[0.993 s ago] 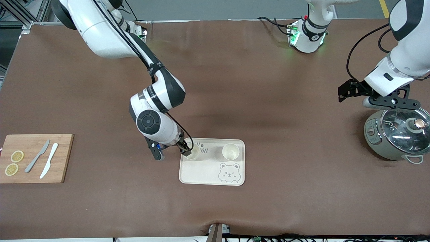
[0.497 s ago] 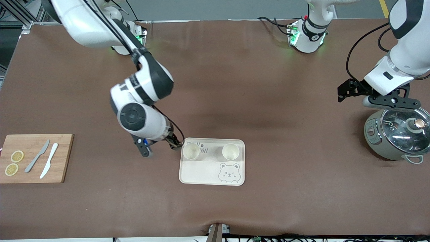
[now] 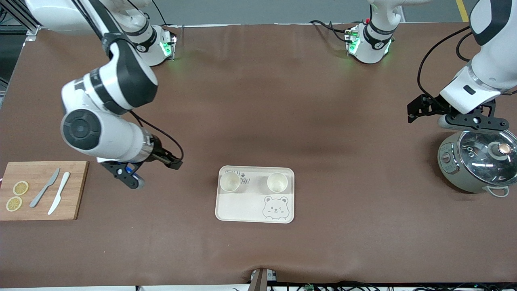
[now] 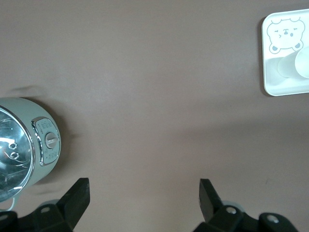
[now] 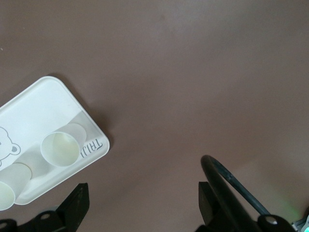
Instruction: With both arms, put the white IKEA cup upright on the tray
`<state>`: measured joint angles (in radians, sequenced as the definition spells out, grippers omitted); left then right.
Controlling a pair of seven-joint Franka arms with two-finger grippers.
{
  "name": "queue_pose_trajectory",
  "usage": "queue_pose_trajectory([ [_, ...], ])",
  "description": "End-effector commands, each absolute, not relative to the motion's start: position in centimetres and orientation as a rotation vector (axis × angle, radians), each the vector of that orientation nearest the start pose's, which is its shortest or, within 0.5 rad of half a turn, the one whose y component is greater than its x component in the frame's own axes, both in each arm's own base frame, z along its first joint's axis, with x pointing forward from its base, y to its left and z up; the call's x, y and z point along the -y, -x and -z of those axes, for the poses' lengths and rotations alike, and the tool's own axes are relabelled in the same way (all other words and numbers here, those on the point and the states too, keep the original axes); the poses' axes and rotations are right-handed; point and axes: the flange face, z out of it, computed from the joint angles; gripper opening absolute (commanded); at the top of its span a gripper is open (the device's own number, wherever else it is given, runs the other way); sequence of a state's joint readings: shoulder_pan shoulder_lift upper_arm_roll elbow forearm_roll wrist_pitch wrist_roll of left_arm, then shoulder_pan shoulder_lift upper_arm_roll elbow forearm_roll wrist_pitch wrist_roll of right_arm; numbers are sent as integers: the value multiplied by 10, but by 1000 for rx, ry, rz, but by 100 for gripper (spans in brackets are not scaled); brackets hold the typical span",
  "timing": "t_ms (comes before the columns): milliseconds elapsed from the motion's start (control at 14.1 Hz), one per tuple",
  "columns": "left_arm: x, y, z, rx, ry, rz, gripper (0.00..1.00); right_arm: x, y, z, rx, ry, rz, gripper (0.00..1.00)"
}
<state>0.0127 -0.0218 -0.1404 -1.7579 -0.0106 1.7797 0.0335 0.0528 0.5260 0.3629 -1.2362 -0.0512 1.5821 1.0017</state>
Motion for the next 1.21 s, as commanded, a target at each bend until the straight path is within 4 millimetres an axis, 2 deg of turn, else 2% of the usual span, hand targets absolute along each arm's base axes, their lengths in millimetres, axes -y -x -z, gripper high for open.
queue_pose_trajectory([
  [0,70,-558,-568,-259,3123,51,100,-202,-650,-486,-918,2993,-316,100],
  [71,71,-558,-567,-262,3121,49,100,-195,-651,-497,-932,2986,-314,100],
  [213,69,-558,-567,-257,3121,49,100,-180,-650,-504,-957,2989,-339,100],
  [355,69,-558,-566,-259,3121,46,100,-167,-641,-527,-965,2995,-341,100],
  [426,68,-558,-566,-257,3121,44,100,-163,-635,-537,-909,3012,-351,100],
  [568,68,-558,-565,-257,3121,41,100,-151,-624,-567,-686,3059,-290,100],
  [709,68,-558,-565,-252,3123,39,100,-138,-613,-581,-523,3103,-295,100],
  [922,68,-557,-565,-245,3124,39,100,-99,-607,-596,-300,3138,-300,100],
  [1135,68,-557,-565,-242,3124,39,100,-60,-599,-611,-195,3107,-296,100],
])
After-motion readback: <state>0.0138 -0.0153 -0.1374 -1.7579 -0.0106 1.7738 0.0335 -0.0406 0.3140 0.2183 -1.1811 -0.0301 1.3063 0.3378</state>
